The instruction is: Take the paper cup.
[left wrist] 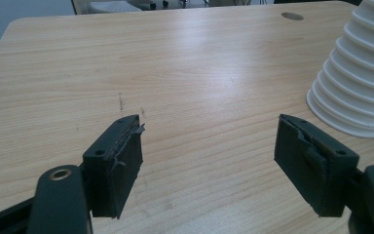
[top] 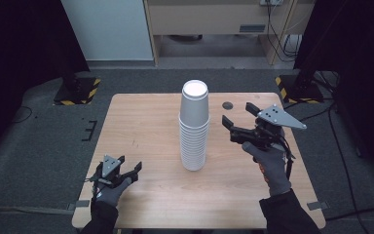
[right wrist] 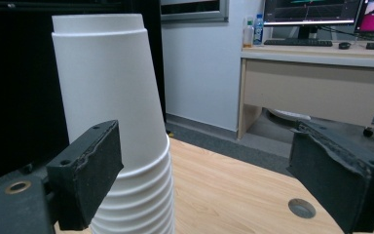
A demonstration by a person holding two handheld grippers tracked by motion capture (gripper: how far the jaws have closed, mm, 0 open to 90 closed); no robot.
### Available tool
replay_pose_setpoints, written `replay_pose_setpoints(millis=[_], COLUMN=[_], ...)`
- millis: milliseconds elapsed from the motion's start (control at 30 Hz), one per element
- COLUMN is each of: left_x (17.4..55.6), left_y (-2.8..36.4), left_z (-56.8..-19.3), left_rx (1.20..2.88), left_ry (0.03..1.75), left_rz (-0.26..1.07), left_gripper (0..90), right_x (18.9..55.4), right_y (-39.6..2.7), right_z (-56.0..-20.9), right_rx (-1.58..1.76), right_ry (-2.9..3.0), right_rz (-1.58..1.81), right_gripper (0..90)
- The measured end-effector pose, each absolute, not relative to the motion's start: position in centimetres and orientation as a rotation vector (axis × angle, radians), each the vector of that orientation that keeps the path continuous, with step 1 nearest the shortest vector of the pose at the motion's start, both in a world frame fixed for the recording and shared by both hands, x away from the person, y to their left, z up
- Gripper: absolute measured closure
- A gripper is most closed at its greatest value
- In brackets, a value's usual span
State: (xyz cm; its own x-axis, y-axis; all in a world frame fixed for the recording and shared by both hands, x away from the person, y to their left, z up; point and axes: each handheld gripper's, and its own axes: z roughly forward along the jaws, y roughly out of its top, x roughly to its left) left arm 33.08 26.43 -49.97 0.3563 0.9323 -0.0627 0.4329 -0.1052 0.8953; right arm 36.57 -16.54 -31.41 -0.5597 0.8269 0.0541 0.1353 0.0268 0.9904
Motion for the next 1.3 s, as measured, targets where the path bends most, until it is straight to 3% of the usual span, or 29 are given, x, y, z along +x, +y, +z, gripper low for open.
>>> replay_pose_setpoints(millis=[633, 1300], left_x=[33.1, 33.1], left_y=[26.5, 26.5], left_z=[-50.0, -50.0], left_rx=[1.705, 1.708], left_ry=[1.226, 1.227], left_rz=[0.687, 0.684], left_gripper=[24.4, 24.4], right_x=[37.7, 39.5], right_y=[-12.8, -9.1], right_z=[-29.8, -30.8], right_rx=[0.914, 0.908], right_ry=[1.792, 1.858], right_rz=[1.622, 1.634], right_gripper=[12.1, 11.1])
